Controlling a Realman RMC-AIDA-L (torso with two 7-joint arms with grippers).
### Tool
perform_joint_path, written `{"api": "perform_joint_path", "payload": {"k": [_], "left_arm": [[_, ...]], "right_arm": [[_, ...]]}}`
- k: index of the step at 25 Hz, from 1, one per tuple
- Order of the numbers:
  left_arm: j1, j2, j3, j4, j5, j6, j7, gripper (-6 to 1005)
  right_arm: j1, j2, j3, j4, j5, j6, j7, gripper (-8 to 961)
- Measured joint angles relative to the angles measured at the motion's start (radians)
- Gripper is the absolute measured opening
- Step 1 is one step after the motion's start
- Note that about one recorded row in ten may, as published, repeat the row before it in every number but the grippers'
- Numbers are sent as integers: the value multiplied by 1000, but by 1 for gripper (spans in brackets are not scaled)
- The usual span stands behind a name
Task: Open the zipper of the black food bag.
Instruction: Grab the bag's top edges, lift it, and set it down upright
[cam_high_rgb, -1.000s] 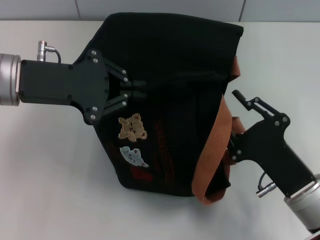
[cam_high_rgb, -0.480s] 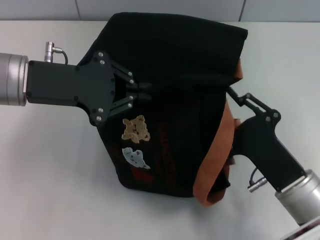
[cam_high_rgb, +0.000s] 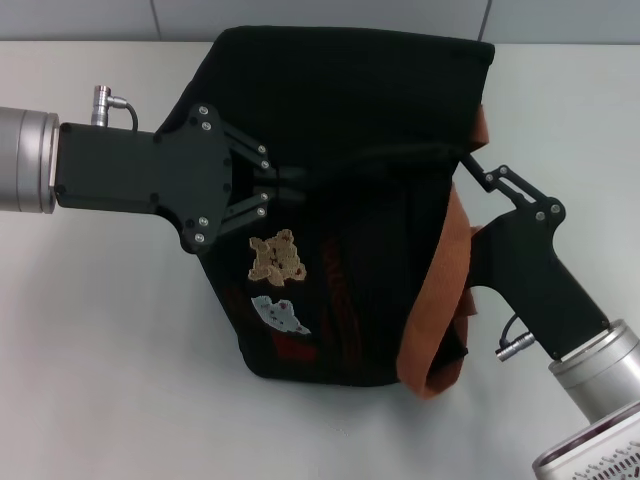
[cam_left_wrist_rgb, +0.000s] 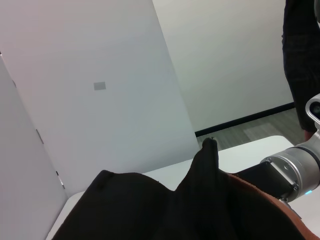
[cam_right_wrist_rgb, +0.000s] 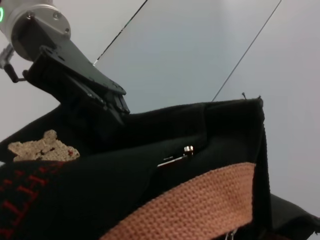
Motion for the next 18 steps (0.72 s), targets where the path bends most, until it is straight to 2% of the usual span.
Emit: {"api": "perform_joint_path", "payload": {"k": [18], "left_arm": [[0, 0, 0, -23, 3, -6, 9, 75]], "right_arm": [[-1, 0, 16, 1, -4, -31, -10, 361]]}}
